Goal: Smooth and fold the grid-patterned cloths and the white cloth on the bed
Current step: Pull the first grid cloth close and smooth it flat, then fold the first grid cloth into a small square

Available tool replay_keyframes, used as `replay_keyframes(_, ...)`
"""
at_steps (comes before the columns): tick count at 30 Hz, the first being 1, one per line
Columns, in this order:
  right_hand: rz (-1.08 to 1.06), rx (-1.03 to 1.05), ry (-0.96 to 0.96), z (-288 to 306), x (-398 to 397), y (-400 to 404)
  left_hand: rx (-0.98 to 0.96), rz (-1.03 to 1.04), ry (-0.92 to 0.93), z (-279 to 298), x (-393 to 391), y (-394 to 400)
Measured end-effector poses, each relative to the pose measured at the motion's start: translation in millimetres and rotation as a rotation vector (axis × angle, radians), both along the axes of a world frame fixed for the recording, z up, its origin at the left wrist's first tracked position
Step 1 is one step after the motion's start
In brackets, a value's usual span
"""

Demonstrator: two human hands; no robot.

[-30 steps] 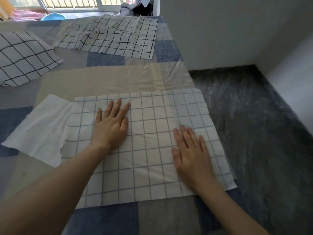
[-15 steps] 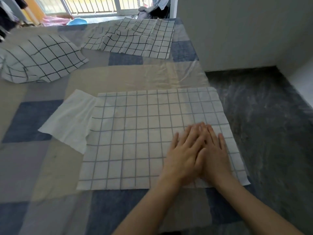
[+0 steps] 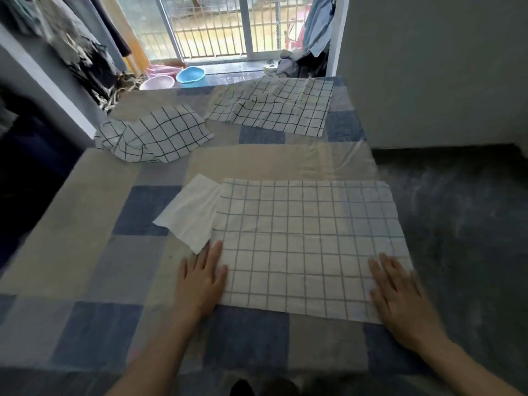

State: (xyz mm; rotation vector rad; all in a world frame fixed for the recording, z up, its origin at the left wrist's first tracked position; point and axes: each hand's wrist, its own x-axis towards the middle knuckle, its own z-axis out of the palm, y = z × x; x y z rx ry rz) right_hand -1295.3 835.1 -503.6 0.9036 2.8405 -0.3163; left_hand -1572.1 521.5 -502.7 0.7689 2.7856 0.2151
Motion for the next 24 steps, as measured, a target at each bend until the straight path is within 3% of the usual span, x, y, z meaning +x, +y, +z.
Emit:
replay_keyframes(8,-0.153,-0.021,-0.208,33,16,-18,-0.111,0.106,-0.216,35,10,-26)
replay_keyframes(10,-0.137,0.032,-0.218,45,5,-25,-0.065,0.014,-0.158,42,11,-24)
replay_keyframes(13,-0.017,0.100,-0.103,55,-11,-38,-0.011,-0.311,-0.120,47,13,-22)
replay_keyframes(16,0.187,-0.016,-0.012,54,-26,-68,-0.042,-0.557,-0.154,47,11,-19)
replay_keyframes(20,0.172,-0.078,-0.026,51,-33,-88,0.043,-0.608,-0.080,49,8,-15)
replay_keyframes(24,0.114,-0.037,-0.086,56,-42,-96,-0.049,-0.679,-0.043,54,6,-9)
